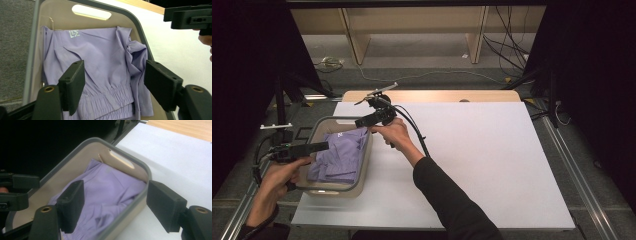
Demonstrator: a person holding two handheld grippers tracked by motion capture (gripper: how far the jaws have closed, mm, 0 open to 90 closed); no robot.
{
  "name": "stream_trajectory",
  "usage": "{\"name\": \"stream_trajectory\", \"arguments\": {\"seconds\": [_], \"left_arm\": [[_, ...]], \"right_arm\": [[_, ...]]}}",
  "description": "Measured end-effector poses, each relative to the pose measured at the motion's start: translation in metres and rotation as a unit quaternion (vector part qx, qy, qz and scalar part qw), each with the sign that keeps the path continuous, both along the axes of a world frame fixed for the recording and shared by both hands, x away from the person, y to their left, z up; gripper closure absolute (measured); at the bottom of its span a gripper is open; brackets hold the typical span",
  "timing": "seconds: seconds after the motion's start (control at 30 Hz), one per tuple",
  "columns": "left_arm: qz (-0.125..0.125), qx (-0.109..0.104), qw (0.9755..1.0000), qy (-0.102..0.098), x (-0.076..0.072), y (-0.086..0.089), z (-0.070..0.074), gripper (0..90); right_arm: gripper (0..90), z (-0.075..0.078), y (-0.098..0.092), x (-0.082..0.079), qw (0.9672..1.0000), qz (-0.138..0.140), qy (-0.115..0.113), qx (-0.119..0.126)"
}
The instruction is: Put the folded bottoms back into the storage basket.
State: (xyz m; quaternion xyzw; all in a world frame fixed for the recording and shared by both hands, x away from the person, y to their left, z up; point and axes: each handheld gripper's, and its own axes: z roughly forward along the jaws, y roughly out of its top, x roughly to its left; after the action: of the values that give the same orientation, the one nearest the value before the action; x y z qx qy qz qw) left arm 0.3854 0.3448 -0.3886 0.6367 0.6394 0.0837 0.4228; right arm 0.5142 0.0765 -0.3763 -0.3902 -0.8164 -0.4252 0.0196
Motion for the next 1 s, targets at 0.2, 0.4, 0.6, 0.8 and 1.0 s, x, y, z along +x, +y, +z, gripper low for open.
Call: {"name": "stream_trajectory", "arguments": {"seconds": [0.2, 0.4, 0.6, 0.8, 1.0], "left_arm": [[-0.01, 0.005, 0.9999, -0.006, 0.002, -0.01, -0.003, 28.2], [-0.015, -0.002, 0.9998, -0.012, 0.003, -0.016, -0.004, 24.6], [-0.028, 0.005, 0.9995, -0.013, 0.004, -0.024, -0.007, 22.7], [-0.037, -0.007, 0.9991, -0.019, 0.005, -0.034, -0.009, 21.8], [-0.044, -0.007, 0.9985, -0.03, 0.005, -0.042, -0.01, 21.4]], "right_arm": [[28.6, 0.002, -0.014, -0.003, 0.9997, -0.001, -0.021, -0.01], [27.0, 0.003, -0.027, -0.007, 0.9992, -0.002, -0.037, -0.016], [26.6, 0.0, -0.037, -0.009, 0.9989, -0.005, -0.043, -0.018], [26.3, -0.003, -0.047, -0.013, 0.9985, -0.005, -0.051, -0.019], [26.1, -0.004, -0.057, -0.018, 0.9983, -0.005, -0.057, -0.011]]}}
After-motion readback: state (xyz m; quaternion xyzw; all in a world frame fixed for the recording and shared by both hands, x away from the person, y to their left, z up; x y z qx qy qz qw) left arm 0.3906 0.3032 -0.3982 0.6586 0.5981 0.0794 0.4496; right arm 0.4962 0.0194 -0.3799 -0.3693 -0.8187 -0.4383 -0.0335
